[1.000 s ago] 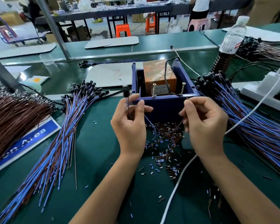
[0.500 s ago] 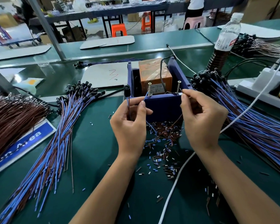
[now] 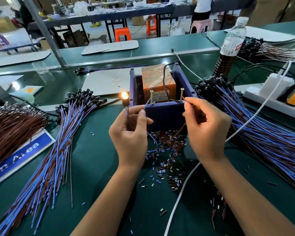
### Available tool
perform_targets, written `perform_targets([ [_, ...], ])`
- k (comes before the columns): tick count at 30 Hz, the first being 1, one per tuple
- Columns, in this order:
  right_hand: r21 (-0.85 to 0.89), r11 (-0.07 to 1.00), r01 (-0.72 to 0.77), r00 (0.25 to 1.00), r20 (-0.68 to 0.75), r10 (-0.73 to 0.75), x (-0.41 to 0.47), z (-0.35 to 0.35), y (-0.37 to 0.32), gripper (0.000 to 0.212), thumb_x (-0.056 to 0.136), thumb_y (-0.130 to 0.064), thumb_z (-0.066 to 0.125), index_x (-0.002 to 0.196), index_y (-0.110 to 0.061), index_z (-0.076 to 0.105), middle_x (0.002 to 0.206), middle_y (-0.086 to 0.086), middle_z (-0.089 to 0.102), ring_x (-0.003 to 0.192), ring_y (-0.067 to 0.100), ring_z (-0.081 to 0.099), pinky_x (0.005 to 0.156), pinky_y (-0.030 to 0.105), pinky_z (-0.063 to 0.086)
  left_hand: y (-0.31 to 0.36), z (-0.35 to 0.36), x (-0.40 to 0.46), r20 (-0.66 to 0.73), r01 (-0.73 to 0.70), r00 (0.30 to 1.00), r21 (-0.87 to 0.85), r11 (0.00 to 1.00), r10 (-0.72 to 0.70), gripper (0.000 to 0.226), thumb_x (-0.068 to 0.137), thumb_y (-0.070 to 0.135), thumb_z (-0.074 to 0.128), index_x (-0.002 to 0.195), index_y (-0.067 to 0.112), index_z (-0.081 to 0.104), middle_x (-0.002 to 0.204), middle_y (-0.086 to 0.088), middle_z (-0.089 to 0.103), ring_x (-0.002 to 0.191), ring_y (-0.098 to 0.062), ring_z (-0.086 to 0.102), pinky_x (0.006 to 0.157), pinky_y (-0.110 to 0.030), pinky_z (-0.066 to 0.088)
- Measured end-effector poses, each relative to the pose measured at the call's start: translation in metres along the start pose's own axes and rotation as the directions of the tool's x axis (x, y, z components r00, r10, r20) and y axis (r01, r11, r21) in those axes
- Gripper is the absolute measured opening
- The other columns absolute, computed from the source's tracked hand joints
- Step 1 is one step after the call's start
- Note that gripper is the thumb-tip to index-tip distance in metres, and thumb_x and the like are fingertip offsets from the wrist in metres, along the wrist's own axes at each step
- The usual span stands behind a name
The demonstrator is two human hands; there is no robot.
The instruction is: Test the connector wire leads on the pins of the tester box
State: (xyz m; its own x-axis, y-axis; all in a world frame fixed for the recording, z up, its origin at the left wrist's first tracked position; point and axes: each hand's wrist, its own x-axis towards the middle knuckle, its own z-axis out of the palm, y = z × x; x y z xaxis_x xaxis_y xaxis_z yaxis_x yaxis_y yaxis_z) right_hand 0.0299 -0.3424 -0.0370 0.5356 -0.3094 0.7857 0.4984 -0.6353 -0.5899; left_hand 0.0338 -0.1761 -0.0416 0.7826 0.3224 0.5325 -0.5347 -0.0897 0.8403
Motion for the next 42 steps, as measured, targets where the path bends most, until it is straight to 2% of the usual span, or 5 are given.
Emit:
perform_targets([
  [14, -0.047, 0.991, -0.122, 0.968, -0.227, 0.108, 0.008, -0.113, 0.020, 0.013, 0.100, -0.016, 0.065, 0.112, -0.015, 0.070, 0.072, -0.003, 0.069, 0.062, 0.015, 0.066, 0.058, 0.031, 0.053, 0.067, 0.100, -0.026, 0.359, 0.153, 0.922, 0.010, 0.988, -0.146, 0.015, 0.098, 0.014, 0.064, 0.091, 0.022, 0.074, 0.069, 0.004, 0.075, 0.060, -0.015, 0.067, 0.058, -0.022, 0.053],
  [20, -0.247, 0.939, -0.238, 0.897, -0.427, 0.116, 0.019, -0.194, 0.047, 0.014, 0.093, -0.011, 0.059, 0.103, -0.017, 0.066, 0.062, -0.007, 0.055, 0.053, 0.011, 0.051, 0.055, 0.021, 0.039, 0.078, 0.192, -0.057, 0.741, 0.434, 0.441, 0.318, 0.843, -0.507, 0.035, 0.108, 0.032, 0.049, 0.089, 0.016, 0.073, 0.078, -0.005, 0.078, 0.042, -0.010, 0.050, 0.048, -0.026, 0.040],
  [25, -0.462, 0.841, -0.284, 0.922, -0.372, 0.107, 0.025, -0.236, 0.062, 0.013, 0.099, -0.027, 0.058, 0.098, -0.017, 0.066, 0.071, -0.002, 0.059, 0.062, 0.019, 0.054, 0.063, 0.032, 0.041, 0.081, 0.261, -0.076, 0.791, 0.947, -0.089, 0.256, 0.195, -0.605, 0.035, 0.111, 0.014, 0.029, 0.088, 0.008, 0.054, 0.068, -0.005, 0.062, 0.031, -0.002, 0.033, 0.031, -0.013, 0.020],
  [36, -0.467, 0.861, -0.202, 0.864, 0.328, 0.381, 0.044, -0.213, 0.062, 0.023, 0.102, -0.029, 0.065, 0.124, -0.025, 0.064, 0.076, -0.009, 0.072, 0.071, 0.005, 0.066, 0.074, 0.029, 0.051, 0.071, 0.274, -0.034, 0.574, 0.921, 0.308, -0.379, 0.087, -0.758, 0.023, 0.109, 0.009, 0.041, 0.091, 0.007, 0.056, 0.083, -0.012, 0.056, 0.060, -0.011, 0.053, 0.052, -0.016, 0.045],
  [42, -0.586, 0.805, -0.086, 0.903, 0.296, 0.312, 0.055, -0.200, 0.063, 0.013, 0.099, -0.025, 0.069, 0.102, -0.019, 0.080, 0.087, 0.003, 0.076, 0.082, 0.024, 0.068, 0.077, 0.042, 0.058, 0.052, 0.246, -0.003, 0.287, 0.422, 0.815, 0.298, 0.856, -0.503, 0.041, 0.105, 0.037, 0.055, 0.070, 0.020, 0.069, 0.074, 0.002, 0.067, 0.071, -0.019, 0.062, 0.072, -0.030, 0.050],
])
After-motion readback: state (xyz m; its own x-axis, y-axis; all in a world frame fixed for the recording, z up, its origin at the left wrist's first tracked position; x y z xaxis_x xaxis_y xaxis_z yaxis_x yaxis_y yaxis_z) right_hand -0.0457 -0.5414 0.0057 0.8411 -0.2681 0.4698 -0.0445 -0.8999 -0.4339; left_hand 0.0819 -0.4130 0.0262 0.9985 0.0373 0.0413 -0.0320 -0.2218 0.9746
